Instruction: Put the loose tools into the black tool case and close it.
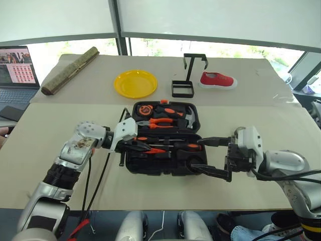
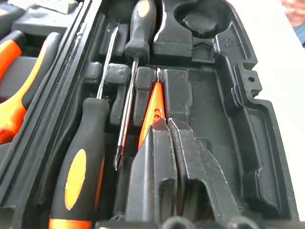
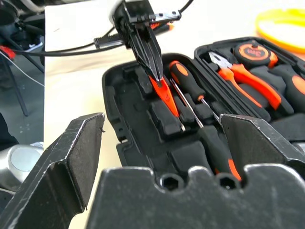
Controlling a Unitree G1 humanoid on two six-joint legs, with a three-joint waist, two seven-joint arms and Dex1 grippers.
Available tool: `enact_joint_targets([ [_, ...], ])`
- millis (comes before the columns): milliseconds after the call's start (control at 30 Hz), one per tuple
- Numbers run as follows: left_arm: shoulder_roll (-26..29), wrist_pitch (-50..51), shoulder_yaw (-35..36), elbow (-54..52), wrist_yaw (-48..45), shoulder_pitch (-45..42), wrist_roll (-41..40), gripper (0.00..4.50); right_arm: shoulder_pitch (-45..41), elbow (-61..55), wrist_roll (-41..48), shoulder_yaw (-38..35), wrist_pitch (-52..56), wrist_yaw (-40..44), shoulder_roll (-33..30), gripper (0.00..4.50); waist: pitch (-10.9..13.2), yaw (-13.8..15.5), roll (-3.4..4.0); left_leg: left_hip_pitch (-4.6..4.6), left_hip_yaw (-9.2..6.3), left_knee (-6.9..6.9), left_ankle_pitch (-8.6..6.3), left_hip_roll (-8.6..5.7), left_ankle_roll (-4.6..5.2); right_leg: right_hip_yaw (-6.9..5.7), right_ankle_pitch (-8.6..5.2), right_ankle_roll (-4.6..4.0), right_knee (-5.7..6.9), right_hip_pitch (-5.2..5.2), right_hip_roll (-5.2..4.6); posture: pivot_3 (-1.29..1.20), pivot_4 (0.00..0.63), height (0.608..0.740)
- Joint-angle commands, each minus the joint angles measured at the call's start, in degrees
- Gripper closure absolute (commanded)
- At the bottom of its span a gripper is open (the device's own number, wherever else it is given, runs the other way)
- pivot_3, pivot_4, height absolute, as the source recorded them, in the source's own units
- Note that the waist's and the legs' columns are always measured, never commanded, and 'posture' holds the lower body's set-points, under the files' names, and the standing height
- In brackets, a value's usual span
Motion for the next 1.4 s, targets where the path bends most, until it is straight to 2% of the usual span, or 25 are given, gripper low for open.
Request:
enact_joint_targets([
  [33,-0.47,-2.86,0.52,0.74,1.05,0.45,0.41,4.45,-0.21,0.11,0.81,-2.06,-1.83,0.63,0.05,0.0,0.0,-0.01,0.0,0.0,0.0,0.0,0.0,0.0,0.0,0.0,0.0,0.01,0.0,0.01,0.0,0.0,0.15,0.74],
  [267,-0.61,-4.32,-1.88,1.95,3.92,2.21,4.57,4.45,-0.24,0.01,0.75,-1.03,-1.98,0.44,0.62,0.0,0.0,-0.08,0.0,0.02,0.0,0.0,0.0,0.0,0.0,0.01,0.01,0.0,0.0,0.01,0.01,0.0,0.15,0.74],
  [367,-1.99,-1.4,-1.23,1.81,6.81,3.26,4.06,4.45,-0.01,0.02,0.86,-0.97,-1.93,0.62,0.61,0.0,-0.01,-0.04,0.01,0.08,0.0,0.0,0.0,0.01,0.0,0.01,0.01,0.0,0.02,0.07,0.01,0.0,0.15,0.74],
  [533,-1.08,-2.47,-1.66,0.38,7.63,7.09,4.9,4.45,0.89,0.62,0.48,-0.82,-2.78,1.25,0.79,0.0,-0.04,-0.08,0.05,0.25,-0.01,-0.02,-0.01,0.02,0.01,0.02,0.01,0.0,0.01,0.21,-0.01,0.0,0.15,0.74],
  [600,-1.03,-3.43,0.32,-1.1,8.29,9.21,3.25,4.45,1.36,0.95,0.22,-0.96,-3.55,1.37,1.2,0.0,-0.09,-0.17,0.12,0.29,-0.01,-0.04,-0.01,0.02,0.01,0.02,0.01,0.0,0.01,0.24,-0.01,0.0,0.15,0.74],
  [700,-2.58,-4.28,9.14,-5.37,13.06,13.3,-2.34,4.45,2.11,2.23,-1.68,-2.31,-7.45,0.05,3.12,0.0,-0.15,-0.56,0.22,0.42,0.01,-0.14,-0.01,0.05,0.01,0.08,0.01,-0.01,-0.01,0.32,-0.01,0.0,0.15,0.74],
  [833,-2.43,-8.2,23.0,-12.41,18.49,24.19,-7.63,3.47,4.24,4.06,-2.18,-5.88,-13.24,-1.43,6.85,0.0,-0.13,-0.95,0.19,0.28,0.02,-0.21,0.0,0.09,-0.02,0.1,0.03,-0.07,0.07,0.07,-0.01,0.0,0.15,0.74],
  [933,-2.48,-10.22,33.79,-15.62,22.82,34.54,-9.28,2.26,6.76,4.0,-3.7,-6.63,-18.42,-1.64,9.46,0.0,-0.13,-1.06,0.2,0.27,0.02,-0.34,0.0,0.1,-0.03,0.09,0.04,-0.09,0.03,0.03,-0.09,0.0,0.15,0.74],
  [1000,-3.69,-10.68,40.56,-16.73,25.98,40.97,-10.31,1.68,7.42,3.95,-3.27,-6.22,-21.85,-0.11,11.18,0.0,-0.13,-1.03,0.2,0.3,0.02,-0.37,0.0,0.09,-0.03,0.07,0.04,-0.09,0.0,0.06,-0.14,0.0,0.15,0.74],
  [1133,-7.28,-11.87,50.01,-16.17,31.14,52.22,-10.63,0.16,6.77,3.43,-0.16,-5.2,-24.52,1.99,14.24,0.0,-0.14,-1.09,0.19,0.42,0.02,-0.38,0.0,0.09,-0.03,0.04,0.04,-0.08,-0.05,0.18,-0.24,0.0,0.15,0.74],
  [1267,-11.2,-10.34,53.08,-17.37,34.9,58.52,-12.54,0.07,6.88,1.62,3.92,-3.37,-21.24,3.16,13.92,0.0,-0.16,-0.66,0.13,0.46,0.02,-0.39,-0.01,0.08,-0.04,-0.03,0.03,-0.08,-0.09,0.18,-0.32,0.0,0.15,0.74],
  [1400,-10.59,-3.39,50.04,-23.49,37.78,58.93,-14.83,0.07,7.84,2.04,1.6,-3.04,-25.23,5.35,13.91,0.0,-0.3,0.45,-0.13,0.49,-0.05,-0.37,0.0,0.08,-0.05,-0.21,-0.01,-0.15,-0.14,0.09,-0.34,0.0,0.15,0.74],
])
